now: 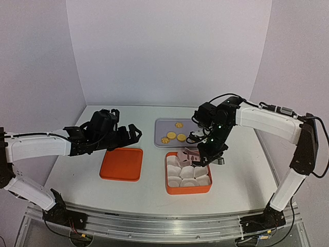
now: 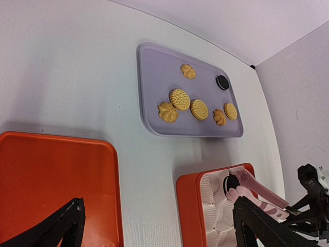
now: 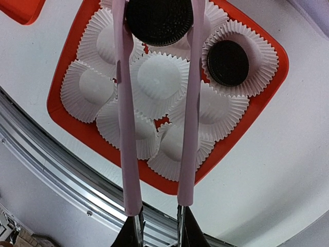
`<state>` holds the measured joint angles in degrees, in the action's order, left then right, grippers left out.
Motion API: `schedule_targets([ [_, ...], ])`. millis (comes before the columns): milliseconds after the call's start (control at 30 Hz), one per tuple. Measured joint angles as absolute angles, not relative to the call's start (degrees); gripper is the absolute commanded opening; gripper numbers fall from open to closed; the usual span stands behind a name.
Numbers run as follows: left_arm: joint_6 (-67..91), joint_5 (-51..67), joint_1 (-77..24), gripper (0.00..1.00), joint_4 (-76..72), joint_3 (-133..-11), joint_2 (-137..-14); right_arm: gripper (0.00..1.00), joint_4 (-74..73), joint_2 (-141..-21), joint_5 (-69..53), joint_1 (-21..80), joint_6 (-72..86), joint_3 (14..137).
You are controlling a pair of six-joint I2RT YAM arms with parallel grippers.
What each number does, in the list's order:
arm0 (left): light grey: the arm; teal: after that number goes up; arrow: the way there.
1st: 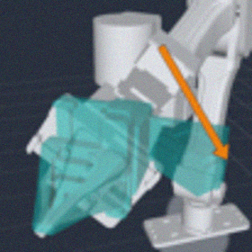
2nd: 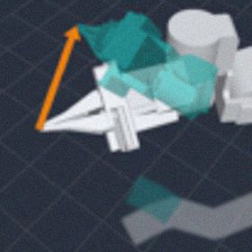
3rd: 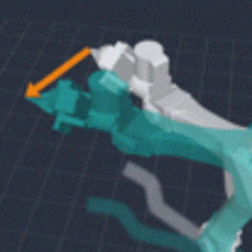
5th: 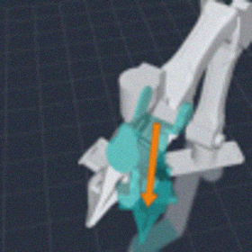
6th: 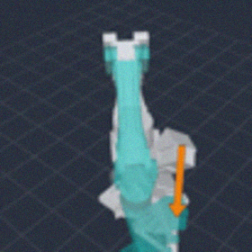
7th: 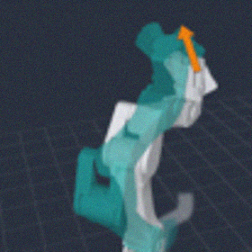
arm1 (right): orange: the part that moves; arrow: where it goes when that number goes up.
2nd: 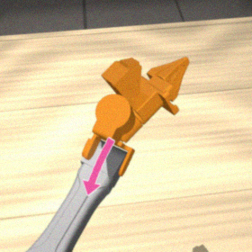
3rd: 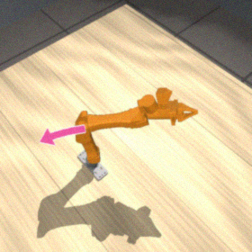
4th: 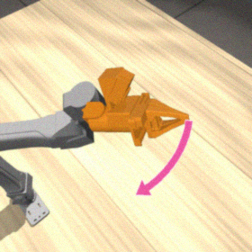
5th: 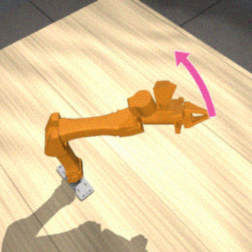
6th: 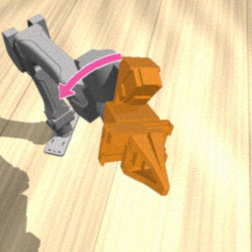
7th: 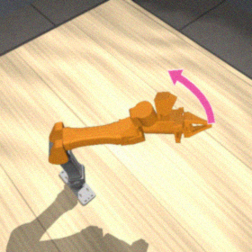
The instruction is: Pack the cookies
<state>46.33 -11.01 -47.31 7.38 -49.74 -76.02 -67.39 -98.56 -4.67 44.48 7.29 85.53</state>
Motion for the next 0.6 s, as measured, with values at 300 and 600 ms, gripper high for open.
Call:
schedule_targets([
  [300,46.3,-10.6,-47.3,1.00,7.0,-49.7,-76.0,0.18,-65.9,-102.6,-3.3,44.6,7.5,85.5],
  [600,46.3,-10.5,-47.3,1.00,6.0,-49.7,-76.0,0.19,-65.8,-102.9,-1.6,44.7,8.0,85.5],
])
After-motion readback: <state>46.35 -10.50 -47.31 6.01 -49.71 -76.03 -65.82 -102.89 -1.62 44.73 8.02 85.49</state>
